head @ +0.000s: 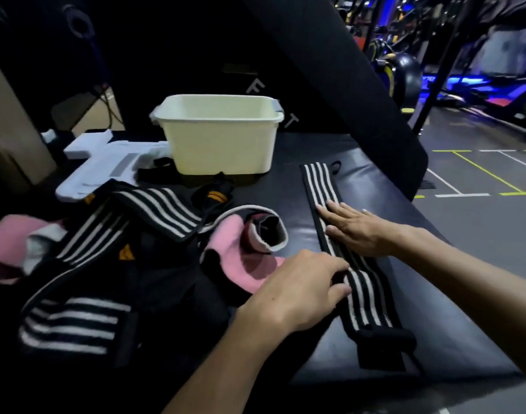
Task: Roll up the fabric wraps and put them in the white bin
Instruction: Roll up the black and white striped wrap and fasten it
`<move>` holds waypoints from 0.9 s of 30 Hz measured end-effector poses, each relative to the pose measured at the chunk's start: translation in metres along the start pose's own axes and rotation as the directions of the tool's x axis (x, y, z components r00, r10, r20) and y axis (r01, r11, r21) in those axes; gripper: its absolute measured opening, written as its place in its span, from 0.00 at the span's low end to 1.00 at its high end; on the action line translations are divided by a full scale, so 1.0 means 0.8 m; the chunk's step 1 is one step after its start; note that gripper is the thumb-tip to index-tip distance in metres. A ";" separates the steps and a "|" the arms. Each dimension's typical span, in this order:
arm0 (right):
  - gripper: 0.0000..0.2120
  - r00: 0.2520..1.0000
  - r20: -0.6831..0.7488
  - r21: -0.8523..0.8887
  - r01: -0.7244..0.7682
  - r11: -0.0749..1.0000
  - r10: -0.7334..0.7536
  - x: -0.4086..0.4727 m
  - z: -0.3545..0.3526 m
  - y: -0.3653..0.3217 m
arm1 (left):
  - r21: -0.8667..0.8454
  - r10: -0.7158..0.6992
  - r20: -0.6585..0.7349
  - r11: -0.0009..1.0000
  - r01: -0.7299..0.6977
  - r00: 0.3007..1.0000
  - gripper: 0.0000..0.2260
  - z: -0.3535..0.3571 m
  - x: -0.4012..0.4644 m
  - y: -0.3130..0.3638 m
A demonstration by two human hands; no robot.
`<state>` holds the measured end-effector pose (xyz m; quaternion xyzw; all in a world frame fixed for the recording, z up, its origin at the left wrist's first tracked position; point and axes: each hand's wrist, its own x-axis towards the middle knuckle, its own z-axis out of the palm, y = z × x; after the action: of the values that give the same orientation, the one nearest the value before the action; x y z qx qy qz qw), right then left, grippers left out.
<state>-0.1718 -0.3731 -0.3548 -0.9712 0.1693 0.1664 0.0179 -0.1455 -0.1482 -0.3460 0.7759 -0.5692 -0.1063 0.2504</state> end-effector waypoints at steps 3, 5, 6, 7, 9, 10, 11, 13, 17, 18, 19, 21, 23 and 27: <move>0.30 0.999 -0.042 0.012 0.006 1.000 -0.006 -0.003 -0.009 -0.006 | -0.090 0.028 -0.191 0.995 -0.046 0.981 0.13 -0.028 -0.017 -0.010; 0.36 0.966 -0.250 0.106 0.093 0.990 -0.064 -0.011 -0.027 -0.021 | -0.125 0.026 -0.335 0.990 -0.072 0.942 0.10 -0.055 -0.032 -0.020; 0.33 0.925 -0.367 0.165 0.170 0.972 -0.099 -0.016 -0.038 -0.034 | -0.129 0.010 -0.402 0.989 -0.067 0.916 0.09 -0.070 -0.041 -0.027; 0.26 0.862 -0.487 0.182 0.254 0.950 -0.138 -0.019 -0.047 -0.048 | -0.132 -0.016 -0.464 0.990 -0.052 0.886 0.08 -0.086 -0.051 -0.035; 0.19 0.737 -0.640 0.122 0.377 0.918 -0.218 -0.026 -0.064 -0.082 | -0.127 -0.075 -0.572 0.992 0.002 0.817 0.06 -0.118 -0.073 -0.053; 0.18 0.699 -0.671 0.107 0.421 0.901 -0.247 -0.032 -0.072 -0.105 | -0.117 -0.111 -0.616 0.992 0.049 0.780 0.06 -0.132 -0.084 -0.063; 0.17 0.667 -0.686 0.092 0.473 0.876 -0.289 -0.035 -0.077 -0.127 | -0.105 -0.157 -0.646 0.988 0.116 0.747 0.06 -0.145 -0.096 -0.073; 0.15 0.636 -0.671 0.048 0.552 0.833 -0.382 -0.034 -0.081 -0.167 | -0.090 -0.264 -0.654 0.958 0.273 0.709 0.05 -0.162 -0.118 -0.094; 0.19 0.663 -0.557 -0.023 0.590 0.807 -0.500 -0.006 -0.078 -0.229 | -0.040 -0.427 -0.527 0.876 0.480 0.735 0.08 -0.168 -0.136 -0.118; 0.19 0.667 -0.534 -0.048 0.590 0.806 -0.519 0.001 -0.078 -0.240 | -0.024 -0.458 -0.480 0.860 0.510 0.748 0.08 -0.166 -0.137 -0.120; 0.20 0.674 -0.512 -0.074 0.583 0.809 -0.533 0.008 -0.078 -0.248 | -0.013 -0.482 -0.440 0.847 0.531 0.758 0.09 -0.165 -0.137 -0.122; 0.23 0.701 -0.473 -0.127 0.546 0.828 -0.534 0.019 -0.079 -0.258 | 0.010 -0.516 -0.375 0.829 0.560 0.770 0.11 -0.163 -0.138 -0.128; 0.21 0.705 -0.464 -0.178 0.518 0.837 -0.536 0.027 -0.079 -0.266 | 0.034 -0.537 -0.324 0.816 0.577 0.779 0.14 -0.162 -0.140 -0.134; 0.10 0.625 -0.554 -0.162 0.567 0.808 -0.550 0.037 -0.079 -0.271 | 0.051 -0.542 -0.269 0.817 0.574 0.796 0.13 -0.163 -0.145 -0.140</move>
<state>-0.0531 -0.1845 -0.3099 -0.9779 -0.1404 -0.1520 0.0298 -0.0320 0.0208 -0.3064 0.9308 -0.2855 -0.0428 0.2242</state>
